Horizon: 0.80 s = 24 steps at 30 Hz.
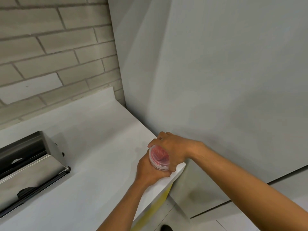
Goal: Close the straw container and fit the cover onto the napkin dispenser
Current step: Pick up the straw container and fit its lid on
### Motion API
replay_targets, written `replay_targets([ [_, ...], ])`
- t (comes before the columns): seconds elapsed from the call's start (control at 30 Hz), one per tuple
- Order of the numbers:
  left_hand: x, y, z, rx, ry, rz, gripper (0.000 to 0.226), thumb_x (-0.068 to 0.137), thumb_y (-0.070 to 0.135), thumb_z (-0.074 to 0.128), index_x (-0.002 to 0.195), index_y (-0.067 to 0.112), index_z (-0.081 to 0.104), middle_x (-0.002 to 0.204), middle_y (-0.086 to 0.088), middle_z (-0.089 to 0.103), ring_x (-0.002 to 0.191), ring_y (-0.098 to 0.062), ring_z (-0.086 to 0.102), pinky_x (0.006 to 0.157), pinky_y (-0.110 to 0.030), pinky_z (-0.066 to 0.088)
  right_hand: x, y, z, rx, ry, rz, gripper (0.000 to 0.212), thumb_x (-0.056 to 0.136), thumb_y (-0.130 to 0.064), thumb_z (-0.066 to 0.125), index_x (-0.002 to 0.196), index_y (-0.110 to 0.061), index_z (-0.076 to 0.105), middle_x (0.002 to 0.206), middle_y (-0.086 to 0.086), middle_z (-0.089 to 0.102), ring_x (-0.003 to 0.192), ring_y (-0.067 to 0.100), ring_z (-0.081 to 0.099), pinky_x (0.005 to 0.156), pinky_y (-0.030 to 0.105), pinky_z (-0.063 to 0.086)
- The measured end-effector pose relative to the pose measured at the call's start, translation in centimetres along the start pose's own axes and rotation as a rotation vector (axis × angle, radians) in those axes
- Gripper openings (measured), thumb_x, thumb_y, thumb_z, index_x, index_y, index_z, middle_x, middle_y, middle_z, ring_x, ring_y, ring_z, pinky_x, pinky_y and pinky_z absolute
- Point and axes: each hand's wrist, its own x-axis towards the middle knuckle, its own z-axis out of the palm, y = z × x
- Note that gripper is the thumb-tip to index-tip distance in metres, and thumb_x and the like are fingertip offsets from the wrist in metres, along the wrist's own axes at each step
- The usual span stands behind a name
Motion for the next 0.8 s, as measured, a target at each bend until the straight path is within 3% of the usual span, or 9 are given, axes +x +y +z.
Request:
replay_targets([
  [0.17, 0.1, -0.2, -0.1, -0.018, 0.001, 0.006, 0.088, 0.042, 0.06, 0.099, 0.113, 0.058, 0.046, 0.105, 0.038, 0.055, 0.091, 0.015, 0.057, 0.068, 0.006, 0.042, -0.3, -0.4, 0.0, 0.01, 0.041, 0.06, 0.119, 0.058, -0.04, 0.099, 0.157, -0.042, 0.032, 0.139, -0.001, 0.041, 0.128, 0.022, 0.046, 0.093, 0.043, 0.059],
  [0.27, 0.1, -0.3, -0.1, -0.023, 0.001, -0.004, 0.099, 0.042, 0.067, 0.096, 0.124, 0.052, 0.043, 0.108, 0.037, 0.054, 0.092, 0.008, 0.06, 0.068, 0.007, 0.042, -0.5, -0.8, 0.3, -0.011, 0.107, 0.112, 0.111, 0.06, -0.051, 0.092, 0.154, -0.038, 0.035, 0.131, -0.002, 0.045, 0.118, 0.024, 0.056, 0.079, 0.037, 0.059],
  [0.4, 0.4, -0.5, 0.1, 0.001, -0.003, -0.008, 0.098, 0.04, 0.077, 0.091, 0.121, 0.058, 0.04, 0.109, 0.035, 0.054, 0.093, 0.005, 0.059, 0.064, 0.007, 0.04, -0.6, -1.2, 0.5, -0.074, 0.123, 0.187, 0.122, 0.056, -0.067, 0.089, 0.158, -0.032, 0.032, 0.136, 0.003, 0.05, 0.116, 0.028, 0.061, 0.083, 0.037, 0.057],
  [0.5, 0.5, -0.5, 0.2, 0.021, 0.02, 0.018, 0.095, 0.038, 0.084, 0.087, 0.118, 0.065, 0.039, 0.103, 0.044, 0.05, 0.088, 0.017, 0.056, 0.063, 0.008, 0.039, -0.8, -1.0, -0.1, -0.104, 0.033, 0.142, 0.144, 0.051, -0.055, 0.099, 0.166, -0.036, 0.014, 0.158, 0.005, 0.036, 0.14, 0.03, 0.045, 0.096, 0.041, 0.054],
  [0.57, 0.7, -0.8, 0.5, 0.035, 0.033, 0.025, 0.1, 0.034, 0.084, 0.086, 0.12, 0.065, 0.038, 0.103, 0.042, 0.051, 0.091, 0.011, 0.058, 0.067, 0.006, 0.038, -0.9, -1.0, -0.4, -0.095, -0.001, 0.083, 0.142, 0.056, -0.041, 0.103, 0.167, -0.041, 0.014, 0.162, 0.004, 0.03, 0.146, 0.028, 0.038, 0.104, 0.046, 0.053],
  [0.67, 0.7, -1.2, 0.7, 0.039, 0.014, 0.022, 0.1, 0.038, 0.073, 0.09, 0.124, 0.059, 0.041, 0.103, 0.038, 0.052, 0.097, 0.001, 0.059, 0.069, 0.005, 0.037, -0.7, -1.1, -0.3, -0.065, 0.012, 0.073, 0.127, 0.06, -0.037, 0.1, 0.164, -0.041, 0.026, 0.151, 0.002, 0.042, 0.137, 0.025, 0.046, 0.099, 0.044, 0.056],
  [0.8, 0.7, -1.2, 0.7, 0.01, 0.016, 0.019, 0.105, 0.037, 0.066, 0.095, 0.13, 0.048, 0.048, 0.106, 0.032, 0.056, 0.09, -0.001, 0.061, 0.063, 0.007, 0.041, -0.6, -1.2, 0.2, -0.047, 0.107, 0.151, 0.118, 0.059, -0.055, 0.093, 0.16, -0.038, 0.034, 0.132, 0.0, 0.051, 0.12, 0.025, 0.059, 0.084, 0.038, 0.059],
])
